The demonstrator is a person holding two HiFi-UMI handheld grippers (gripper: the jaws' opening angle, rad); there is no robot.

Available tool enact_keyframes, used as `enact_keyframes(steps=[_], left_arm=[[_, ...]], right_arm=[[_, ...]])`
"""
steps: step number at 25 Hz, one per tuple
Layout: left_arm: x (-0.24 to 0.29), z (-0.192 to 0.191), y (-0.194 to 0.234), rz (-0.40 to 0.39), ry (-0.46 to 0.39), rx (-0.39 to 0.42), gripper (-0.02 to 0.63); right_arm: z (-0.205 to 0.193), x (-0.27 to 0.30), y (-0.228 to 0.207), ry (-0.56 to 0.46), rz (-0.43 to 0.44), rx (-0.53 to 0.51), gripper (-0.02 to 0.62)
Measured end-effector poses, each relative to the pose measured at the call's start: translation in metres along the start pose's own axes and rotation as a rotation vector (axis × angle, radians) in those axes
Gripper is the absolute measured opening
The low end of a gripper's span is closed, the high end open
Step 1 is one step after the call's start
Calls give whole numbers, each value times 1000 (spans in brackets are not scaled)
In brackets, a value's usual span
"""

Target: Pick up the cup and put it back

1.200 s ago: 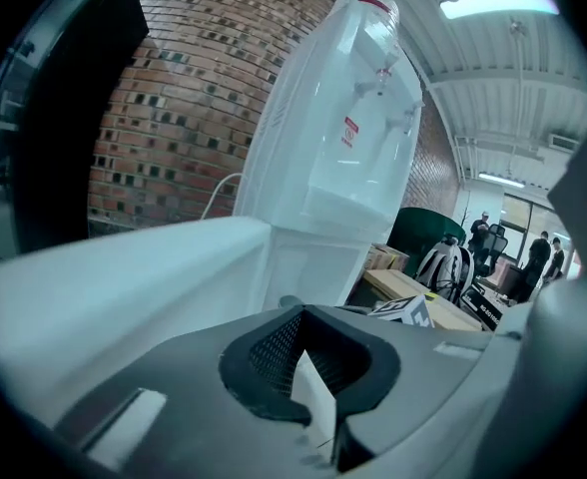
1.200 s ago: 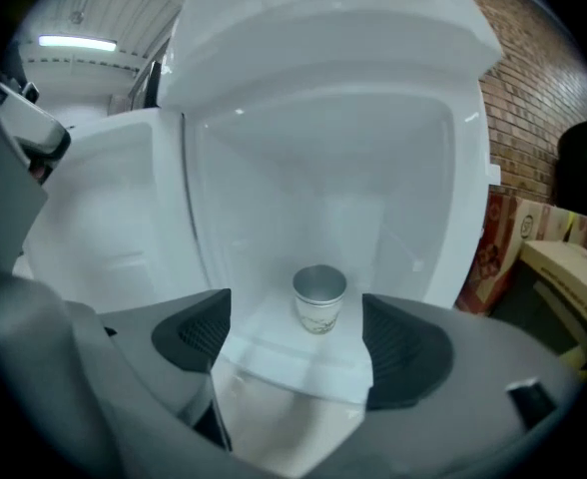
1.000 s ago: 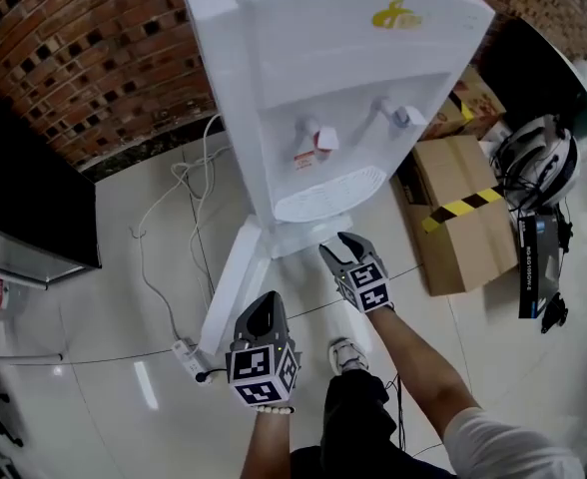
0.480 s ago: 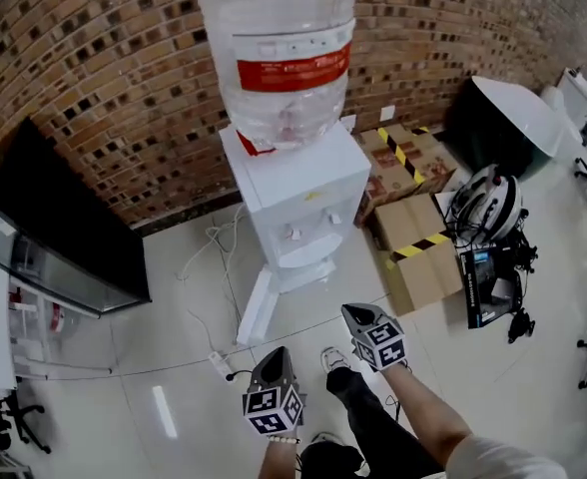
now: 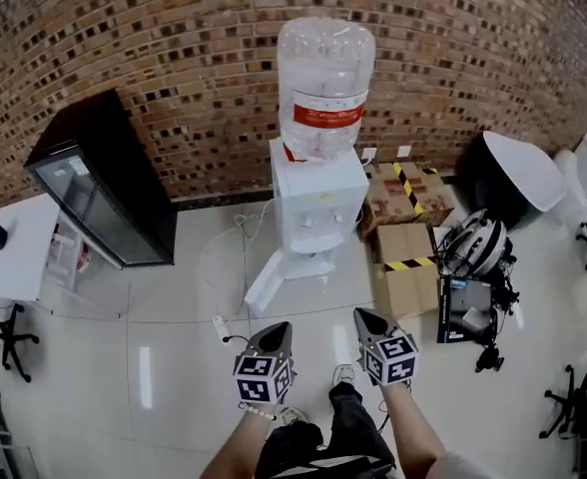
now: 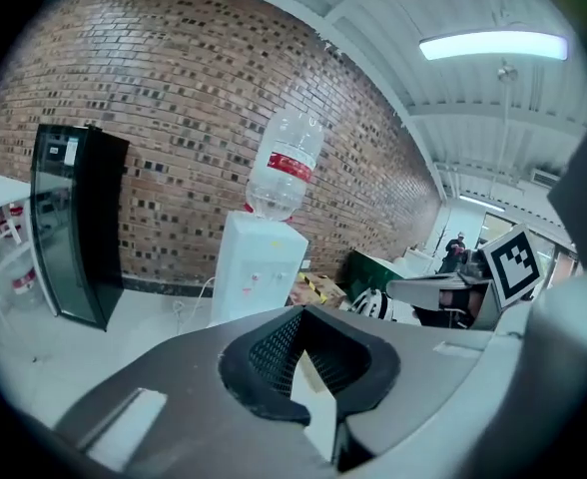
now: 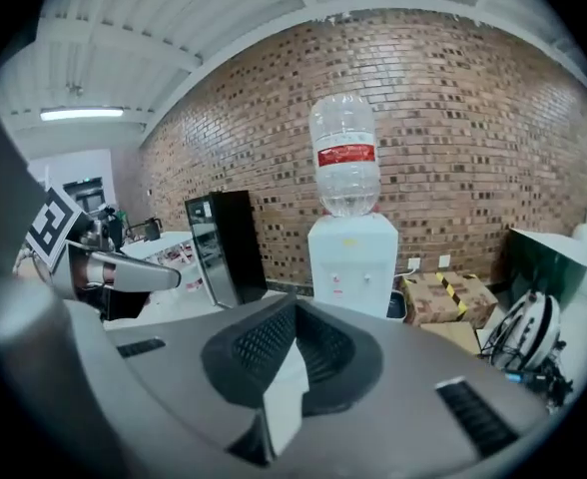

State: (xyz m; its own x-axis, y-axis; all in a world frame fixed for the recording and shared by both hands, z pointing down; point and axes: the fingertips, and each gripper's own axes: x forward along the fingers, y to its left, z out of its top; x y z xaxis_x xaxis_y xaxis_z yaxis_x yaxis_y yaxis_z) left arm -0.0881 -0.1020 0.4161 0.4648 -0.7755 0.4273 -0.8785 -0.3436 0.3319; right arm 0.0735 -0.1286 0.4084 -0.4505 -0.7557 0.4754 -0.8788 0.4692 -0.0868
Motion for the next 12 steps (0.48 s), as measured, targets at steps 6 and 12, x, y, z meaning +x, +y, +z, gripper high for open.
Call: enact_keyframes(steps=[6, 12], left_arm=[[-28, 19, -44, -13, -42, -2, 6], [-58, -1, -104, -9, -62, -17, 6]], right_arm=[[25, -75, 18, 4, 42, -36, 11], [-2, -143, 28, 12, 119, -4, 11]])
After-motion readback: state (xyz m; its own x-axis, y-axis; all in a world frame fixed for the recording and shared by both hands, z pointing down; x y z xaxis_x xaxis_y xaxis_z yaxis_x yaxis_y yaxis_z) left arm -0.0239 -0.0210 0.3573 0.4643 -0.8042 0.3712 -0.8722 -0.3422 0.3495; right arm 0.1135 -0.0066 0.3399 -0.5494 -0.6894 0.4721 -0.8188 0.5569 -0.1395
